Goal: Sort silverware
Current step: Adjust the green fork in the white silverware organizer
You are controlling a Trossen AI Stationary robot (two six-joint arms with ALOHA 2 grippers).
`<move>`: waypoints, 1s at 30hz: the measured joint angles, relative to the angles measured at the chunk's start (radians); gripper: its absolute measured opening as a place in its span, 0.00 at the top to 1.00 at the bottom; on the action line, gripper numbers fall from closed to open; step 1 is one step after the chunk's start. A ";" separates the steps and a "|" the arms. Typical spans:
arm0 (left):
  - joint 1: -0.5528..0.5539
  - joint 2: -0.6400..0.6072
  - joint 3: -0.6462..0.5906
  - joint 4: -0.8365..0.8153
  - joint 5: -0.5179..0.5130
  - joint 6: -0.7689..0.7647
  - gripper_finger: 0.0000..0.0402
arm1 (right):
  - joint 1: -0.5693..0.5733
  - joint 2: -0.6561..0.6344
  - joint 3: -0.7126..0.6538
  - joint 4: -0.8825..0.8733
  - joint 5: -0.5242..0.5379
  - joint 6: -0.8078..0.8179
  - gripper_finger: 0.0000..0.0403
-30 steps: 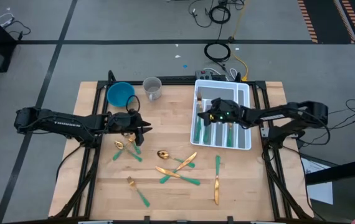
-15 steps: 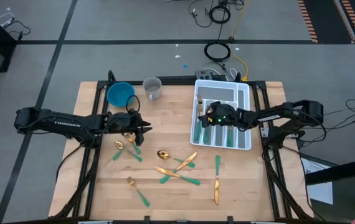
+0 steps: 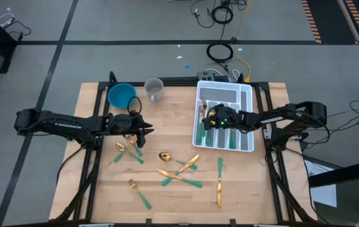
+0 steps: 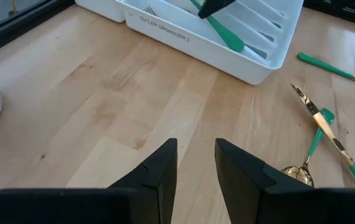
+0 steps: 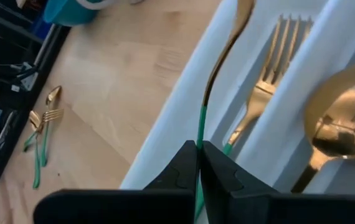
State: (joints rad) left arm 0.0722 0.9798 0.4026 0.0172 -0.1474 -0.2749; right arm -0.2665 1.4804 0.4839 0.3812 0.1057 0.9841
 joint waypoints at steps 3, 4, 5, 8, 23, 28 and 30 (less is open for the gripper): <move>0.000 0.000 0.000 0.000 0.000 0.000 0.71 | 0.000 0.018 0.000 0.007 -0.004 0.004 1.00; 0.000 0.000 0.000 0.000 0.000 0.000 0.71 | 0.000 0.022 0.001 0.013 -0.008 0.010 1.00; 0.000 0.000 0.000 0.000 0.000 0.000 0.71 | 0.000 0.025 0.001 0.012 -0.008 0.018 1.00; 0.000 0.000 0.000 0.000 0.000 0.000 0.71 | 0.000 0.037 0.001 0.012 -0.008 0.026 1.00; 0.000 0.000 0.000 0.001 0.000 0.020 0.71 | -0.001 0.037 0.001 -0.009 -0.010 0.002 0.95; 0.000 0.000 0.000 0.001 0.000 0.020 0.71 | -0.002 0.037 0.002 -0.011 -0.029 -0.003 0.89; 0.000 0.000 0.000 0.001 0.000 0.020 0.71 | -0.002 0.036 0.002 -0.011 -0.031 -0.003 0.87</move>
State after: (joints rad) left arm 0.0723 0.9798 0.4026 0.0182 -0.1471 -0.2546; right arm -0.2684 1.5166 0.4854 0.3698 0.0743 0.9813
